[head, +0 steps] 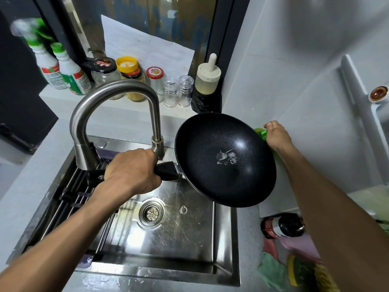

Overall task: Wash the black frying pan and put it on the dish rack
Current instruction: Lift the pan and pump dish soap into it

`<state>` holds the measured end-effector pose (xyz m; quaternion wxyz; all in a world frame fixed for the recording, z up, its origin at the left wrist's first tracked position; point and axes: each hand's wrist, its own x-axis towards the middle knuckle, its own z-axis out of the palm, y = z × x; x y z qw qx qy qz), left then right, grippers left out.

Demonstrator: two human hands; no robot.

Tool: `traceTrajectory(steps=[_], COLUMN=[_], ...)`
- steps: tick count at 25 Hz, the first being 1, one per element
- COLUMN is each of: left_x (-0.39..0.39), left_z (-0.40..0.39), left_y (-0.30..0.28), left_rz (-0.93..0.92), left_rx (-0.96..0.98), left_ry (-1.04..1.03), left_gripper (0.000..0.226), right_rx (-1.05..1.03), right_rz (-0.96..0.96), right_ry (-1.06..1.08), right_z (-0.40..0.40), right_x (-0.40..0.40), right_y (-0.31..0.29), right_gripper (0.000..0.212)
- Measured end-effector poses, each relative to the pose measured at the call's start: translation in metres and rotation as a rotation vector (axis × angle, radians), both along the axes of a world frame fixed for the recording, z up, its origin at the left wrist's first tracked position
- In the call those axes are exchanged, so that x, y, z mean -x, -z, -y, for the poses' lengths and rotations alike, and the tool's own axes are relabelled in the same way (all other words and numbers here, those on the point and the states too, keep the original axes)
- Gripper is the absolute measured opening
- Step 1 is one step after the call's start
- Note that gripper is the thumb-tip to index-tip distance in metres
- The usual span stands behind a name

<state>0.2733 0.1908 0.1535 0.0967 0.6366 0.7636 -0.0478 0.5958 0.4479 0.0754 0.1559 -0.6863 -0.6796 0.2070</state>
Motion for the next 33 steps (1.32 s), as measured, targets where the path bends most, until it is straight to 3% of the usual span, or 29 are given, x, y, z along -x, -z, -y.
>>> traceTrajectory(steps=[33], left_x=[0.005], left_z=[0.020], left_y=[0.027], left_rz=[-0.052], left_rx=[-0.053], left_ry=[-0.128], left_gripper=[0.027], right_rx=[0.010], right_rz=[0.059], right_ry=[0.040], right_z=[0.003], right_x=[0.003], right_y=[-0.002], right_gripper=[0.042])
